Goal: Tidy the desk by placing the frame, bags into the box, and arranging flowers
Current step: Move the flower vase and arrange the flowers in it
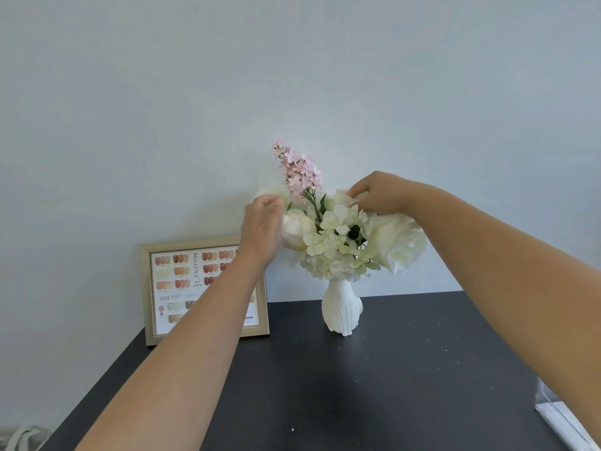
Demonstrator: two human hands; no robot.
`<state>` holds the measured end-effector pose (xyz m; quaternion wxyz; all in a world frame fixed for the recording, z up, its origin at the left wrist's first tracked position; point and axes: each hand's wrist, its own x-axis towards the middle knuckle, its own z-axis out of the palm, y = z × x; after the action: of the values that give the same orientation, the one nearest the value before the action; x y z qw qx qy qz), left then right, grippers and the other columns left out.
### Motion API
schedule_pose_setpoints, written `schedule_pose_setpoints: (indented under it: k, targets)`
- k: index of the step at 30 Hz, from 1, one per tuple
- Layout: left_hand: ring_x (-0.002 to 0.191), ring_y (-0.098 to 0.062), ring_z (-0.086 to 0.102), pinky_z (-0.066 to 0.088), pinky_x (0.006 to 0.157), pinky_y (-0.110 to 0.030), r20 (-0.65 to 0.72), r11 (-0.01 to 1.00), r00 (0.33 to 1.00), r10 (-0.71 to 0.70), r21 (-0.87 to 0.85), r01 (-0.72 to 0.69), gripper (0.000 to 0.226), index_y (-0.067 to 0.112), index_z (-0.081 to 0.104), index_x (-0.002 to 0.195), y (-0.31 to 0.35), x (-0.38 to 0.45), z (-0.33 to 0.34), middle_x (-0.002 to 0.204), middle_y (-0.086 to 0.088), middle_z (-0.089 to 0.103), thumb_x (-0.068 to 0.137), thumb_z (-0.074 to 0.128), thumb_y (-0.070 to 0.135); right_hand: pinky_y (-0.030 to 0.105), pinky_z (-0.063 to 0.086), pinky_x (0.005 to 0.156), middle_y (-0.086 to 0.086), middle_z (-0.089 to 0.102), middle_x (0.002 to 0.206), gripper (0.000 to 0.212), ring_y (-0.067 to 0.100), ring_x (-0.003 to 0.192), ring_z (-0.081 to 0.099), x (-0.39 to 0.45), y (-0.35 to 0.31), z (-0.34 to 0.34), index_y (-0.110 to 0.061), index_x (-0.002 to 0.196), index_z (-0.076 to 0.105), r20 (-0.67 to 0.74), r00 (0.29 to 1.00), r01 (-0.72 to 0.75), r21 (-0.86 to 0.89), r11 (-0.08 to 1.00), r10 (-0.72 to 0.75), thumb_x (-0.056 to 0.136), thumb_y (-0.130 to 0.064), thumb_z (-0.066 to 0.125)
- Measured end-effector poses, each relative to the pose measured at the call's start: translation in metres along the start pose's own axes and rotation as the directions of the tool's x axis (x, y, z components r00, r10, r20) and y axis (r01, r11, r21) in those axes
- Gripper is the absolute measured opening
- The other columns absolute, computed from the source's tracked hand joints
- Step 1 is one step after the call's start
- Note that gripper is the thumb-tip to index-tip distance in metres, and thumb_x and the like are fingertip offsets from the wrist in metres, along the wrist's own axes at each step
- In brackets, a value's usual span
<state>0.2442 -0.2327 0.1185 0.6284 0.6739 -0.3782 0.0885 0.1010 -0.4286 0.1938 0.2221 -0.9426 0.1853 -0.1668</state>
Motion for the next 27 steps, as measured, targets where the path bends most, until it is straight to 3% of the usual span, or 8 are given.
schedule_pose_setpoints:
  k: [2,4,8,11,13,17,23,27]
  targets:
    - [0.116,-0.013,0.047,0.039,0.103,-0.040,-0.190,0.996,0.980,-0.059,0.049,0.069,0.028,0.032,0.054,0.109,-0.006,0.012,-0.010,0.125,0.001,0.041,0.085,0.052,0.047,0.029,0.040,0.083,-0.014,0.061,0.094,0.025,0.010,0.090,0.057,-0.009,0.001,-0.008,-0.036,0.108,0.067,0.033,0.999,-0.010,0.038,0.999,0.009,0.083,-0.035,0.068]
    - [0.123,-0.022,0.042,0.037,0.102,-0.041,-0.217,0.981,0.960,-0.175,0.044,0.189,0.043,0.037,0.051,0.123,-0.011,0.024,-0.020,0.138,0.000,0.034,0.082,0.058,0.048,0.034,0.042,0.093,-0.011,0.061,0.107,0.037,0.012,0.103,0.058,-0.025,0.005,-0.016,-0.041,0.114,0.064,0.021,1.000,-0.012,0.126,0.992,0.009,0.079,-0.052,0.069]
    - [0.116,-0.022,0.042,0.035,0.090,-0.040,0.049,0.920,0.922,-0.384,-0.065,0.387,0.065,0.045,0.034,0.142,-0.018,0.039,-0.032,0.153,-0.003,0.029,0.085,0.065,0.047,0.033,0.041,0.092,-0.012,0.044,0.134,0.067,0.014,0.118,0.048,-0.081,0.022,-0.015,-0.063,0.117,0.051,0.001,0.999,0.045,0.376,0.926,-0.049,0.055,-0.075,0.073]
    - [0.120,-0.026,0.050,0.041,0.100,-0.044,0.165,0.885,0.890,-0.425,-0.128,0.447,0.064,0.048,0.036,0.141,-0.019,0.041,-0.027,0.148,-0.003,0.039,0.086,0.068,0.044,0.027,0.043,0.091,-0.011,0.038,0.134,0.084,0.005,0.114,0.048,-0.108,0.036,0.014,-0.064,0.123,0.041,-0.040,0.995,0.097,0.307,0.947,-0.089,0.052,-0.060,0.086]
    - [0.110,-0.026,0.061,0.051,0.093,-0.038,0.149,0.888,0.902,-0.406,-0.169,0.427,0.053,0.041,0.048,0.133,-0.018,0.042,-0.022,0.134,-0.006,0.053,0.085,0.071,0.038,0.015,0.040,0.075,-0.011,0.046,0.122,0.071,0.000,0.105,0.050,-0.109,0.039,0.035,-0.058,0.122,0.045,-0.217,0.973,0.138,0.247,0.959,-0.084,0.063,-0.046,0.083]
    - [0.085,-0.020,0.066,0.054,0.069,-0.026,0.088,0.945,0.957,-0.277,-0.152,0.288,0.021,0.025,0.067,0.104,-0.008,0.046,-0.019,0.102,-0.008,0.068,0.084,0.075,0.025,0.026,0.054,0.066,-0.010,0.060,0.106,0.045,0.012,0.087,0.065,-0.093,0.035,0.036,-0.052,0.113,0.051,-0.417,0.909,0.184,0.407,0.895,0.003,0.076,-0.040,0.074]
    - [0.059,-0.007,0.064,0.055,0.071,-0.026,0.065,0.989,0.987,-0.147,0.031,0.146,0.010,0.020,0.072,0.077,0.006,0.045,-0.014,0.070,0.003,0.072,0.084,0.075,0.013,0.037,0.058,0.071,0.005,0.065,0.101,0.033,0.026,0.088,0.066,-0.064,0.019,0.026,-0.026,0.108,0.065,-0.319,0.945,0.095,0.479,0.873,0.073,0.079,-0.039,0.074]
    - [0.068,-0.012,0.067,0.051,0.070,-0.030,0.010,0.976,0.978,-0.207,0.070,0.206,0.020,0.018,0.066,0.097,0.007,0.048,-0.010,0.084,-0.003,0.069,0.079,0.074,0.013,0.031,0.052,0.064,0.004,0.068,0.098,0.032,0.022,0.082,0.065,-0.057,0.009,0.026,-0.022,0.105,0.069,-0.241,0.970,0.064,0.420,0.905,0.043,0.078,-0.040,0.074]
